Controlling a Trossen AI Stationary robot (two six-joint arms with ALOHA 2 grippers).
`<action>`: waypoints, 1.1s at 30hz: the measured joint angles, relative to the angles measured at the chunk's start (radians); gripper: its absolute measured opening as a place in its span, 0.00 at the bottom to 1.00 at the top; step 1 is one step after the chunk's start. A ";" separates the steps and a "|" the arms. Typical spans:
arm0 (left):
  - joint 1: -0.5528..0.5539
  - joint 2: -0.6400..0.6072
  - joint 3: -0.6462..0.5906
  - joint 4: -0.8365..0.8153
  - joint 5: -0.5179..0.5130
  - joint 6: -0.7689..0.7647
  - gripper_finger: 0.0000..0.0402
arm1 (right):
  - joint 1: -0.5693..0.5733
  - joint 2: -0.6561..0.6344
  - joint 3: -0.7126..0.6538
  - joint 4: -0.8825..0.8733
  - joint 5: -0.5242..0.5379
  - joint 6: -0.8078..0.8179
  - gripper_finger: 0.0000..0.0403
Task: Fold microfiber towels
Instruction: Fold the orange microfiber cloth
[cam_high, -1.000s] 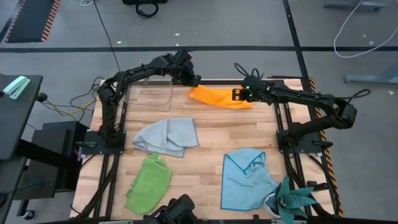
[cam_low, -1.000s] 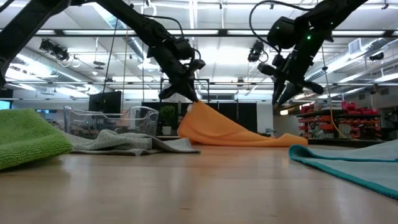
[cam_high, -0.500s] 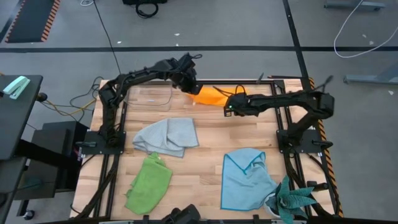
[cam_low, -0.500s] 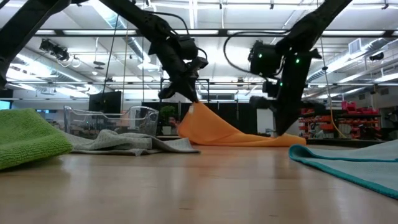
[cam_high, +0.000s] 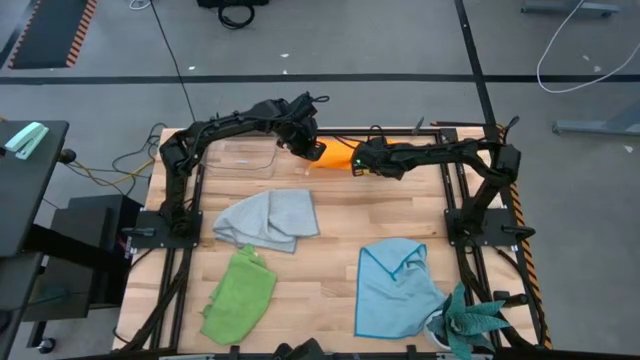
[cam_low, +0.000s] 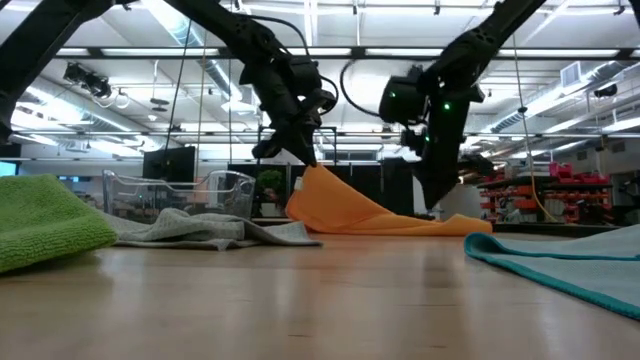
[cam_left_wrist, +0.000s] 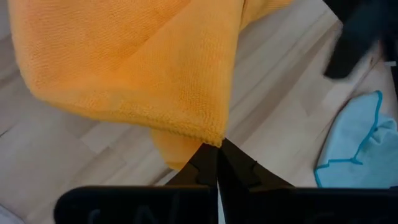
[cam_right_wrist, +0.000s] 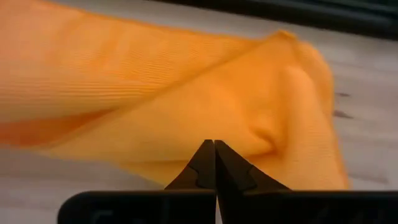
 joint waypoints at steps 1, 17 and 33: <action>0.000 0.000 0.000 0.000 0.000 0.000 0.02 | -0.012 0.000 -0.010 -0.013 -0.007 0.000 0.00; -0.023 0.000 0.000 -0.016 0.000 0.042 0.01 | 0.084 -0.020 -0.143 -0.131 -0.150 0.100 0.00; -0.062 0.000 0.000 0.120 0.102 0.052 0.01 | 0.226 -0.307 -0.122 0.203 -0.042 0.088 0.04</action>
